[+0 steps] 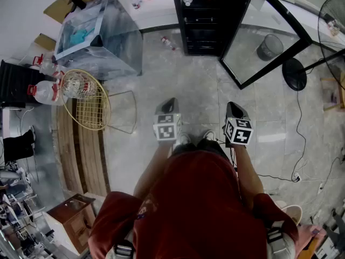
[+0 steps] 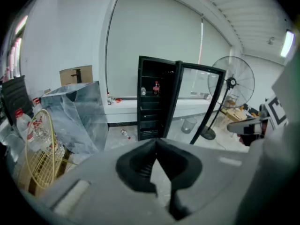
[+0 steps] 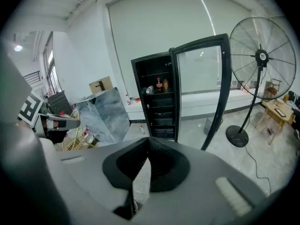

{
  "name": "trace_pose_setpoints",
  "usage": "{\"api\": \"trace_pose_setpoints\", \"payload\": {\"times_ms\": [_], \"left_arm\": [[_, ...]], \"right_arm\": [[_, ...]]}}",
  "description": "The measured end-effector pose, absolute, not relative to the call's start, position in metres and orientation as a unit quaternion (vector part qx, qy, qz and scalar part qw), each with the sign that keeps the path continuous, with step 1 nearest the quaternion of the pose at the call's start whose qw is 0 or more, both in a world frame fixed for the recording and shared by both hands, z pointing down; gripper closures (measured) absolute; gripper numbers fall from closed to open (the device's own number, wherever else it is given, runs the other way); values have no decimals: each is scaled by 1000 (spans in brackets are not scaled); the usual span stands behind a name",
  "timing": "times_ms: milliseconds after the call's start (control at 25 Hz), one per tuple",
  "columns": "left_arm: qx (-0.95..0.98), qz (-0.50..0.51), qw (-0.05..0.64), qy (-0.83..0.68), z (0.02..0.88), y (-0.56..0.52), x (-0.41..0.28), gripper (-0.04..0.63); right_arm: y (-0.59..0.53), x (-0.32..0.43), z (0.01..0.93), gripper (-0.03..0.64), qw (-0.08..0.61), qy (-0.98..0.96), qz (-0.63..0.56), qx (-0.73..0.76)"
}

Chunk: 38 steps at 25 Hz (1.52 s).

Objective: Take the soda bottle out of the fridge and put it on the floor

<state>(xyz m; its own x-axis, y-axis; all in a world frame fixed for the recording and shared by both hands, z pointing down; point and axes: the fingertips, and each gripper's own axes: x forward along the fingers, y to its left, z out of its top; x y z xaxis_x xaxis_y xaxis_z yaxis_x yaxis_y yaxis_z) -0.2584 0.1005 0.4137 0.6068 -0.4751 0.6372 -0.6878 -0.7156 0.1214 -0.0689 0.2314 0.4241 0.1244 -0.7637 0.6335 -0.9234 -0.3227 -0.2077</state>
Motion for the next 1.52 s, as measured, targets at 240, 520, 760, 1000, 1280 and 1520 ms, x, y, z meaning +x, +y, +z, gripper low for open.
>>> {"api": "trace_pose_setpoints", "payload": {"times_ms": [240, 520, 760, 1000, 1280, 1520], "left_arm": [[882, 285, 176, -331, 403, 100, -281, 595], [890, 276, 172, -320, 393, 95, -289, 595], [896, 274, 171, -304, 391, 96, -298, 595], [902, 274, 166, -289, 394, 95, -311, 595], [904, 280, 167, -278, 402, 96, -331, 595], [905, 282, 170, -270, 413, 91, -333, 594]], "right_arm": [[238, -90, 421, 617, 128, -570, 334, 740], [236, -100, 413, 615, 125, -562, 330, 748], [237, -117, 410, 617, 105, -550, 333, 759], [238, -139, 409, 615, 92, -547, 326, 766], [235, -163, 410, 472, 70, -539, 325, 774], [230, -170, 420, 439, 73, -538, 331, 772]]}}
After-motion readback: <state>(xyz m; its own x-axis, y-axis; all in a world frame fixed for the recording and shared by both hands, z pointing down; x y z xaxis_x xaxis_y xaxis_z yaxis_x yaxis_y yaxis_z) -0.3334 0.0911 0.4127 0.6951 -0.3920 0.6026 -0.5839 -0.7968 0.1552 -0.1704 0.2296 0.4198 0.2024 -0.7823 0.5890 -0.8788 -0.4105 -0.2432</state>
